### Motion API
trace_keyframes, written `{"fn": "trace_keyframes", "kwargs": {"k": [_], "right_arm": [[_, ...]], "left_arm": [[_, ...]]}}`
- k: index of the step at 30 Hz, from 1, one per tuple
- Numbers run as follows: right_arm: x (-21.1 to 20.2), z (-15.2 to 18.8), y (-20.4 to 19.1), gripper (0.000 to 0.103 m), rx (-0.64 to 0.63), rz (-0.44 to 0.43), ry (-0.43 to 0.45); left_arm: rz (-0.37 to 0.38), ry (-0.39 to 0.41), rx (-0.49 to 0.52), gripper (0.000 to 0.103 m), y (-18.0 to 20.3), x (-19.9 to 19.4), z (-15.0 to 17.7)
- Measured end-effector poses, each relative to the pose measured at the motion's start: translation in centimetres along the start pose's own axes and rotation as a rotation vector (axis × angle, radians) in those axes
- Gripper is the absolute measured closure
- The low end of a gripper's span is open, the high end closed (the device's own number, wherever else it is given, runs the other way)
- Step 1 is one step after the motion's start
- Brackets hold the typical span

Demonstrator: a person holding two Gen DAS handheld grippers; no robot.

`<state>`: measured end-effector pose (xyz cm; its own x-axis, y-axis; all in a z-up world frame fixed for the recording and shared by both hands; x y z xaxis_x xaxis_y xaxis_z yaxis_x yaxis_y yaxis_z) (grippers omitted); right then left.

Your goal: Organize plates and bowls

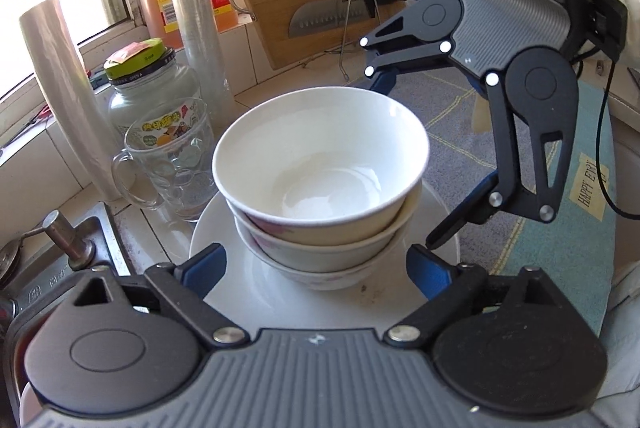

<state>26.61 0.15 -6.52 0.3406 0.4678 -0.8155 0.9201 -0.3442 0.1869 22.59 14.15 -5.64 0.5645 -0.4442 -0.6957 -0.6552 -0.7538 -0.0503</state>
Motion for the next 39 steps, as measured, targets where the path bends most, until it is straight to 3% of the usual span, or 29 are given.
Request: {"fn": "trace_keyframes", "kwargs": {"k": [2,6,8,11,15,17,20,23,26,39], "right_arm": [[-0.9,0.3,-0.5,0.000,0.025,0.037,-0.010],[-3.4,0.9,-1.7,0.000,0.106,0.157,-0.018],[-4.5,1.6,-2.3,0.000,0.183,0.208,-0.001],[-5.8,2.9,-2.8,0.000,0.370,0.280,0.011],[-7.8,5.0,-4.2,0.000,0.644,0.369,0.014],[-8.8,5.5,-5.3,0.000,0.703,0.395,0.021],[-10.4,6.0,-7.3,0.000,0.719,0.443,0.033],[-12.0,6.1,-8.8,0.000,0.714,0.492,0.037],[-13.5,6.5,-9.3,0.000,0.742,0.500,0.060],[-15.2,6.9,-10.8,0.000,0.770,0.522,0.107]], "left_arm": [[-0.042,0.048,-0.008,0.004,0.7,-1.1,0.0],[-0.196,0.217,-0.038,0.001,3.0,-4.0,0.0],[-0.243,0.251,-0.080,0.001,4.2,-4.8,0.0],[-0.287,0.231,-0.211,0.001,5.7,-5.3,0.4],[-0.354,0.070,-0.421,0.001,7.2,-5.2,0.3],[-0.367,0.092,-0.483,0.001,8.2,-6.3,0.3],[-0.388,0.131,-0.533,0.001,10.2,-8.4,0.0],[-0.449,0.105,-0.556,0.001,11.6,-9.2,-0.4],[-0.481,0.065,-0.582,0.001,12.5,-9.8,-0.5],[-0.531,0.073,-0.626,0.001,14.8,-11.8,-0.8]]}}
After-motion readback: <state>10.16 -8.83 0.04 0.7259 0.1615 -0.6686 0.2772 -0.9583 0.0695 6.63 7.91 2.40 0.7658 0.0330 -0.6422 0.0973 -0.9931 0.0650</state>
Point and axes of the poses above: each gripper's, at about its wrist camera, not at the fingertips, and x roughly the way its jaws point, y to its right, z to its underside, the point moved 1 cm from there along x, roughly the way its jaws point, and after that the axes turned 5 degrees about -x, right-handed, at the moved point
